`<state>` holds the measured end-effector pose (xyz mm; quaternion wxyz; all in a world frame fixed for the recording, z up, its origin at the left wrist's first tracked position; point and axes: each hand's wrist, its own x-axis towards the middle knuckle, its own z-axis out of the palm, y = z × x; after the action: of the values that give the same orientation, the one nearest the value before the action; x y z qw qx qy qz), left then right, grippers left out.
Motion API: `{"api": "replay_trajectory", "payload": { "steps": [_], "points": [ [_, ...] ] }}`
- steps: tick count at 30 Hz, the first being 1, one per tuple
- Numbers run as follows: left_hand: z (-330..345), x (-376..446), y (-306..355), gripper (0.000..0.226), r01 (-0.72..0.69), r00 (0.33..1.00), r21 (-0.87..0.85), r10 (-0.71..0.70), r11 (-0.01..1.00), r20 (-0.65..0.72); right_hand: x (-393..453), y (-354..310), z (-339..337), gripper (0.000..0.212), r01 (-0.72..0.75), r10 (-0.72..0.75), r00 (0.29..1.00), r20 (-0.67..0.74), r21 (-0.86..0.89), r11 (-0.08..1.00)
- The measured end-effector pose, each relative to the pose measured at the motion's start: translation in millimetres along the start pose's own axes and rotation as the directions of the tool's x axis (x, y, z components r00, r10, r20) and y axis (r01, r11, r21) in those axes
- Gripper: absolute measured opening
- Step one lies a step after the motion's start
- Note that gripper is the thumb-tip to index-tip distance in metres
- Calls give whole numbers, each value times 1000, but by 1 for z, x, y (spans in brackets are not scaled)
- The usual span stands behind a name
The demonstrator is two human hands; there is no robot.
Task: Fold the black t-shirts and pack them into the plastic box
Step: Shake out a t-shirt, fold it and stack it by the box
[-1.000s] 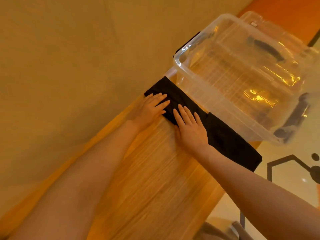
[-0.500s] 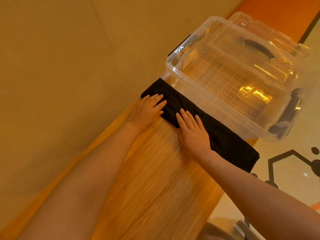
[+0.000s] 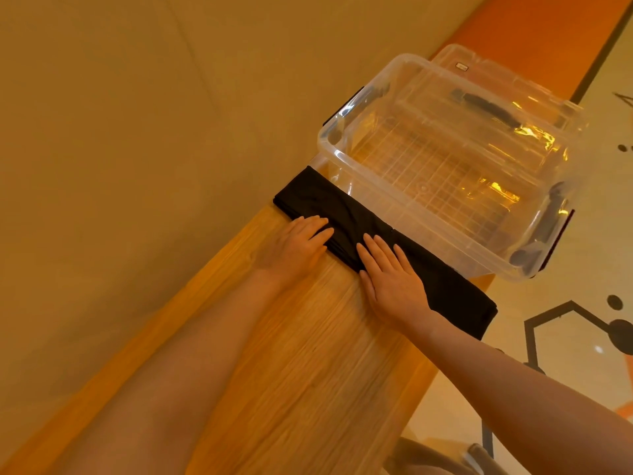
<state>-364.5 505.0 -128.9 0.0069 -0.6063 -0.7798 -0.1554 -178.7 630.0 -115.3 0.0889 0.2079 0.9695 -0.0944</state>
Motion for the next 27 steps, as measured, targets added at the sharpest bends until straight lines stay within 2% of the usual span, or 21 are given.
{"api": "replay_trajectory", "payload": {
  "steps": [5,15,22,27],
  "points": [
    [-8,0,15,39,99,993,-5,-99,995,61,-1,3,-6,70,42,-42,999,18,-11,999],
    [-26,-22,73,42,237,970,1,-237,972,64,-35,25,-24,61,178,-180,983,29,63,982],
    [-37,-52,147,44,429,902,21,-430,903,36,-59,45,-32,69,402,-400,913,80,-6,916],
    [-45,-94,197,44,602,798,44,-603,797,19,-74,48,-37,83,550,-544,834,97,-55,833]
  ]
}}
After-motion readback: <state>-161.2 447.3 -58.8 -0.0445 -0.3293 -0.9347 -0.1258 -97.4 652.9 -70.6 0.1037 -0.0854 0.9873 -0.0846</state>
